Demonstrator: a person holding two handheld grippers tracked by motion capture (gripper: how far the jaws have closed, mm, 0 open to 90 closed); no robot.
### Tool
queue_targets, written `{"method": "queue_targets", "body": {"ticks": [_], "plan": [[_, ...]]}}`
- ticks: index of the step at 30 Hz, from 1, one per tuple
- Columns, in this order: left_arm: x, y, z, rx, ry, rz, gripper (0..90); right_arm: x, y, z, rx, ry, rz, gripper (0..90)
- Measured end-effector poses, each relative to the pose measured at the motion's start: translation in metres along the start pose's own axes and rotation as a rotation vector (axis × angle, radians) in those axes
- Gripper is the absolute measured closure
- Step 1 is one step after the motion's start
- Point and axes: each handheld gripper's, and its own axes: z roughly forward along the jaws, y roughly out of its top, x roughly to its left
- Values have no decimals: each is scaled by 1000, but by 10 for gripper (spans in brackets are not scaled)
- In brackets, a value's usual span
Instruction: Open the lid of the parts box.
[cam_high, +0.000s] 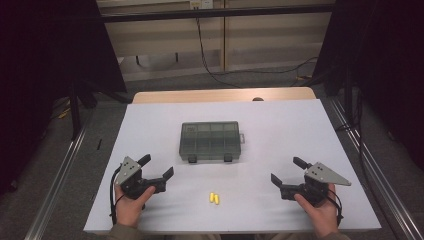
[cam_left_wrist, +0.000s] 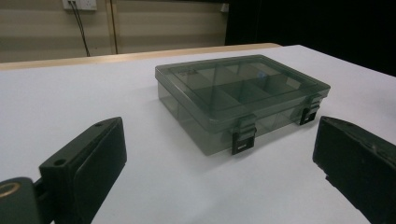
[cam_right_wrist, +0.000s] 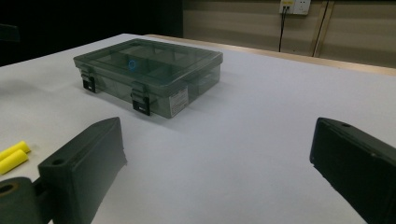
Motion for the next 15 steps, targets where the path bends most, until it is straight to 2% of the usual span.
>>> {"method": "queue_targets", "body": {"ticks": [3,11,15], "plan": [[1,1,3,-6,0,-11,29,0,1,3,1,-1,2,29],[1,2,8,12,1,-7,31,-1,4,10,12,-6,-7,30],[2,2,10,19,8,-19,30,-1,4,13,18,-12,-8,35]]}}
